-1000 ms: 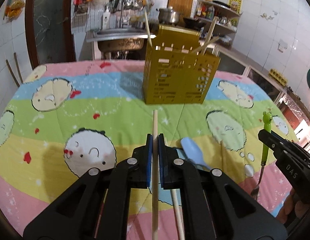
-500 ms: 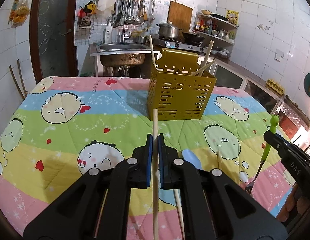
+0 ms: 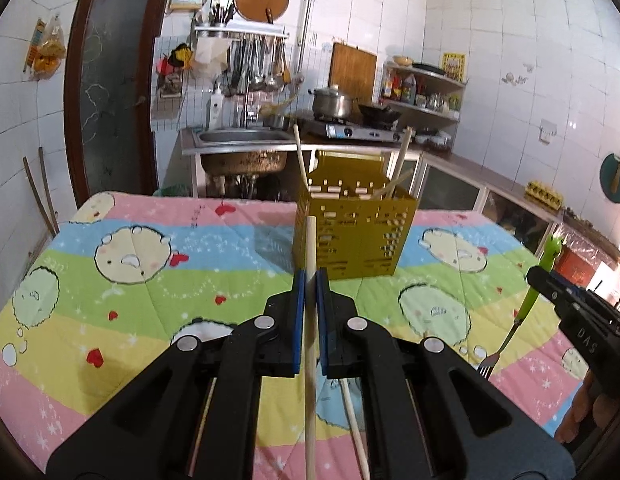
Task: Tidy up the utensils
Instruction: 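Lift the frog fork and chopstick and carry both above the yellow caddy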
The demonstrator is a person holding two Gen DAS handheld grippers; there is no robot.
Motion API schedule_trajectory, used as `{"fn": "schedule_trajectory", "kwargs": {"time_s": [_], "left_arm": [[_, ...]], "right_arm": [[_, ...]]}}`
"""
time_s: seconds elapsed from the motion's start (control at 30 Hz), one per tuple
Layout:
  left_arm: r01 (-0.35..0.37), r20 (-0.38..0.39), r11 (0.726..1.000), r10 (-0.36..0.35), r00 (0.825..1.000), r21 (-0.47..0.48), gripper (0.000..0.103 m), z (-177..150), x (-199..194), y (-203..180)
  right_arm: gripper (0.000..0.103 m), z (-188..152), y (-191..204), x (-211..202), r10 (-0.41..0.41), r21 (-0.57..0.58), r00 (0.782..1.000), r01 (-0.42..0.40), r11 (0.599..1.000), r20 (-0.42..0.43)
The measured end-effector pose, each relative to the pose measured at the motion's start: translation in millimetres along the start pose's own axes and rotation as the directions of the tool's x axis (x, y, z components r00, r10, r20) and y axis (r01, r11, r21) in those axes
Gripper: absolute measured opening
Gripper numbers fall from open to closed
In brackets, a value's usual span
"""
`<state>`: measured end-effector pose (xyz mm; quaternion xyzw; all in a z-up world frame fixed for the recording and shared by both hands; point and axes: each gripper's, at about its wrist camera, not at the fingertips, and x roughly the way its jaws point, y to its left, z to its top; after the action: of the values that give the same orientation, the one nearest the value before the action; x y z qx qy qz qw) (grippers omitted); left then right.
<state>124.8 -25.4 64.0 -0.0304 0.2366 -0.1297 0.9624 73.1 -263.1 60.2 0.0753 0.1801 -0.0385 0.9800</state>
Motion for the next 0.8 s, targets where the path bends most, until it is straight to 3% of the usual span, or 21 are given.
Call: {"fn": "schedule_trajectory", "kwargs": {"time_s": [0.37, 0.57, 0.8], "left_arm": [[-0.010, 0.087, 1.000, 0.011, 0.996, -0.006, 0.005, 51, 17, 1], [0.003, 0.174, 1.000, -0.005, 0.985, 0.010, 0.005, 110, 27, -16], [0.028, 0.298, 0.999, -0.019, 0.954, -0.025, 0.005, 184, 51, -27]], "right_arm": [[0.015, 32, 6, 19, 0.019, -0.025, 0.998, -0.018, 1.000, 0.061], [0.015, 90, 4, 45, 0.030, -0.010, 0.992, -0.029, 1.000, 0.124], [0.015, 152, 11, 82, 0.045, -0.012, 0.980, -0.044, 0.999, 0.194]]}}
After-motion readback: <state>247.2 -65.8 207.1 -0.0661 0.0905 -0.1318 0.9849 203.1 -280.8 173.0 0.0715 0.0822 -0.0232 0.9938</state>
